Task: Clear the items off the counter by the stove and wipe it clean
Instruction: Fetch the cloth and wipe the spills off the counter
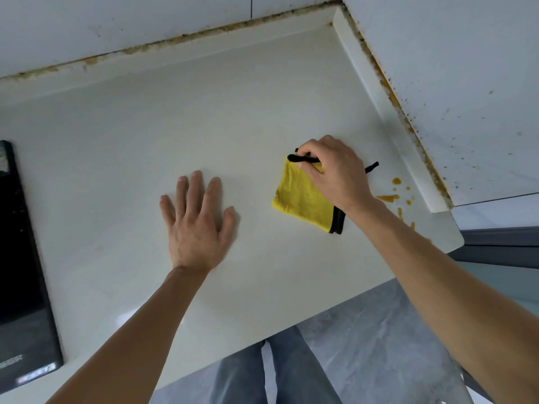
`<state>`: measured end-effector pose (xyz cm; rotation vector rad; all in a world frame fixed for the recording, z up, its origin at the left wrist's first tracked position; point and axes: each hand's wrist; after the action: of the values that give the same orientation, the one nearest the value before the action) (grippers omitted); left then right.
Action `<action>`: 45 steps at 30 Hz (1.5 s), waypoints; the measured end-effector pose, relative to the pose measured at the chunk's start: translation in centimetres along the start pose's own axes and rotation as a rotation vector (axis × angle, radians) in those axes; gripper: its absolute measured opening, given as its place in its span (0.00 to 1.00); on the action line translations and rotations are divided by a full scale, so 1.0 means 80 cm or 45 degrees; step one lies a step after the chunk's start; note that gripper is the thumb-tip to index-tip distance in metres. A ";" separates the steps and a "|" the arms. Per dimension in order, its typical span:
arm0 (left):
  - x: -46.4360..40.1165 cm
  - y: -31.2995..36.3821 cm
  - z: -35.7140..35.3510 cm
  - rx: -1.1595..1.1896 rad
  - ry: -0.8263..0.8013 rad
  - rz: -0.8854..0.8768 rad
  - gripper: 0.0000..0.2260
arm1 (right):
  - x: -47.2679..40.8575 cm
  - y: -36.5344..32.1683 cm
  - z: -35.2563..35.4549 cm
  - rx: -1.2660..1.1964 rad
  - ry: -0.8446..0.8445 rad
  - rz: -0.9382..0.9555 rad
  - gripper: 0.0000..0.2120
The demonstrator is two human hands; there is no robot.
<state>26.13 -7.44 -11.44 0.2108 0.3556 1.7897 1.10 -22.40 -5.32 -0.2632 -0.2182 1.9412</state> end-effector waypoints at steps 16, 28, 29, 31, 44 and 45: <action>-0.002 0.003 0.005 0.010 0.010 -0.043 0.25 | 0.013 -0.049 0.116 -0.361 0.110 -0.056 0.15; -0.002 0.005 0.009 0.002 -0.020 -0.039 0.25 | -0.003 -0.028 0.197 -0.863 0.376 -0.244 0.19; -0.002 0.005 0.009 0.000 -0.025 -0.042 0.25 | 0.003 -0.012 0.188 -0.774 0.338 -0.309 0.20; -0.002 0.005 0.008 0.012 -0.021 -0.034 0.26 | 0.017 0.020 0.161 -0.573 0.244 -0.448 0.20; -0.001 0.005 0.006 0.008 -0.016 -0.014 0.26 | 0.037 -0.002 0.060 -0.163 -0.040 -0.364 0.12; -0.002 0.004 0.006 0.006 -0.016 -0.013 0.27 | 0.036 -0.016 0.047 -0.168 -0.151 -0.373 0.12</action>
<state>25.99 -7.59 -10.88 0.2233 0.3513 1.7771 0.12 -19.31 -1.57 -0.1907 -0.4399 1.6553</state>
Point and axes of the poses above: each hand's wrist, its own x-axis away from the middle knuckle, its own z-axis out of the back of the hand, y = z × x, and after that the axes turned 6 degrees about x, right-handed
